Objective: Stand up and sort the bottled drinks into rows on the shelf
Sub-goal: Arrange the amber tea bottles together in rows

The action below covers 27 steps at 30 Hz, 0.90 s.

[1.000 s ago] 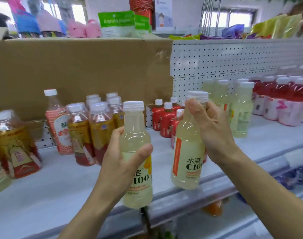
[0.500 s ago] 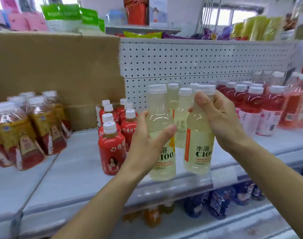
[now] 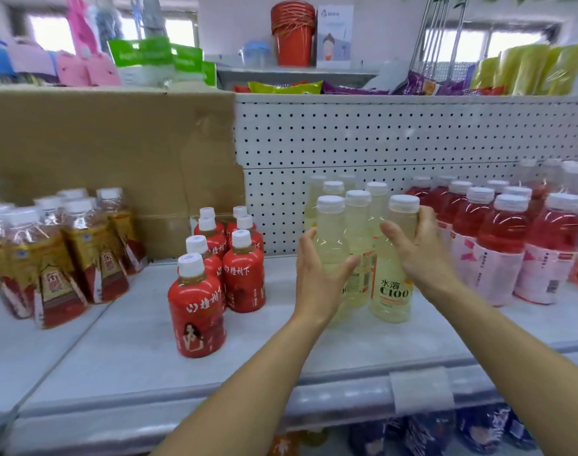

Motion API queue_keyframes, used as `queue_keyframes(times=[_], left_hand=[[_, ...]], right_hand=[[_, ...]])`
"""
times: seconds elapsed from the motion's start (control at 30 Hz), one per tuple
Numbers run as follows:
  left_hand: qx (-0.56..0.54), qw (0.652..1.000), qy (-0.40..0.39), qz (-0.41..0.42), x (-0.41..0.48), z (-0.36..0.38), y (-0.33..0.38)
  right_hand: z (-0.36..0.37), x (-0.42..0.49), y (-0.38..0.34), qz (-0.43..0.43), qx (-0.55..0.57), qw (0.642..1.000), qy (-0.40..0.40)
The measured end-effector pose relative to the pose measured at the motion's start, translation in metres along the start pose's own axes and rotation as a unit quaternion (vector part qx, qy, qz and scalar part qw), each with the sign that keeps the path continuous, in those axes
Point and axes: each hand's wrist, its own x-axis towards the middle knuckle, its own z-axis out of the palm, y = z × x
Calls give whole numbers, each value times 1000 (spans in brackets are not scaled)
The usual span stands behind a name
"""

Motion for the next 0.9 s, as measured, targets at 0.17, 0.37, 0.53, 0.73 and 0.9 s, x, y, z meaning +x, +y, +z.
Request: queue_keyframes(times=[0.17, 0.37, 0.53, 0.73, 0.9], left_hand=[[13, 1000, -21, -20, 6, 0, 0], [158, 980, -117, -20, -12, -26, 5], [178, 964, -195, 25, -47, -84, 34], [108, 969, -215, 57, -90, -196, 33], [138, 978, -140, 69, -95, -311, 19]], right_hand=[[12, -5, 0, -2, -34, 999, 21], [15, -33, 11, 43, -102, 993, 49], [1, -51, 81, -53, -186, 979, 63], [86, -143, -82, -106, -178, 978, -18], [186, -176, -152, -145, -156, 968, -134]])
